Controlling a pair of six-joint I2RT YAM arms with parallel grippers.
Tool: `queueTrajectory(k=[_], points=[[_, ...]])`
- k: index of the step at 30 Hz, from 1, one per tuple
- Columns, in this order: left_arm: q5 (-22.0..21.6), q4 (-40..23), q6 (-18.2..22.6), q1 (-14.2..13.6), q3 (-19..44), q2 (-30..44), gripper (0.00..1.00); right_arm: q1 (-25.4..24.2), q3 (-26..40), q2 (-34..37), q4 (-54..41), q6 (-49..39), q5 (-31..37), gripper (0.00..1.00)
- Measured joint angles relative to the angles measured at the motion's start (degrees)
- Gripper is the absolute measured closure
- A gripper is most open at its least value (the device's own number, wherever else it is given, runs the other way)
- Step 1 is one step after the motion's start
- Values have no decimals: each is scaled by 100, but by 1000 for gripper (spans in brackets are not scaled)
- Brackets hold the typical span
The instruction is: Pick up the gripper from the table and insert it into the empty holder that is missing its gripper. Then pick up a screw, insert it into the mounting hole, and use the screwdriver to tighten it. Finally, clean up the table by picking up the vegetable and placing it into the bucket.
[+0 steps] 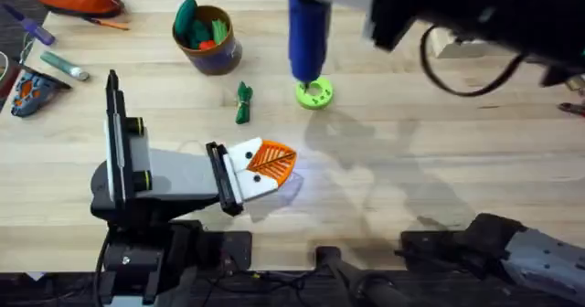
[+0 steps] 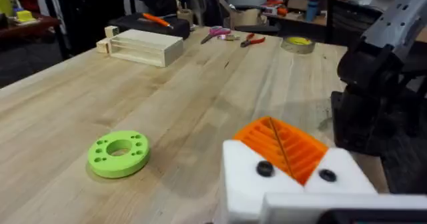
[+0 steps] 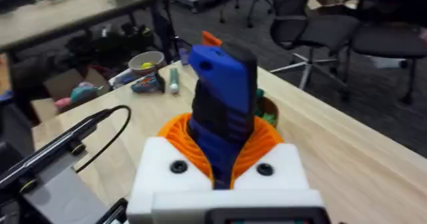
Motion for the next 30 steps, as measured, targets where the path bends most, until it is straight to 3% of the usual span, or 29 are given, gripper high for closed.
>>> queueTrajectory(k=[8, 17, 26, 30], points=[[1, -1, 0, 0, 0, 0, 989, -26, -639, 0, 955, -10, -1167, 907], [0, -1, 0, 0, 0, 0, 989, -555, -647, 290, 1156, -531, -3258, 907], [1, -1, 0, 0, 0, 0, 989, -623, -808, 750, 1220, -672, -3724, 907], [1, -1, 0, 0, 0, 0, 989, -673, -1106, 745, 1796, -653, -3926, 907]])
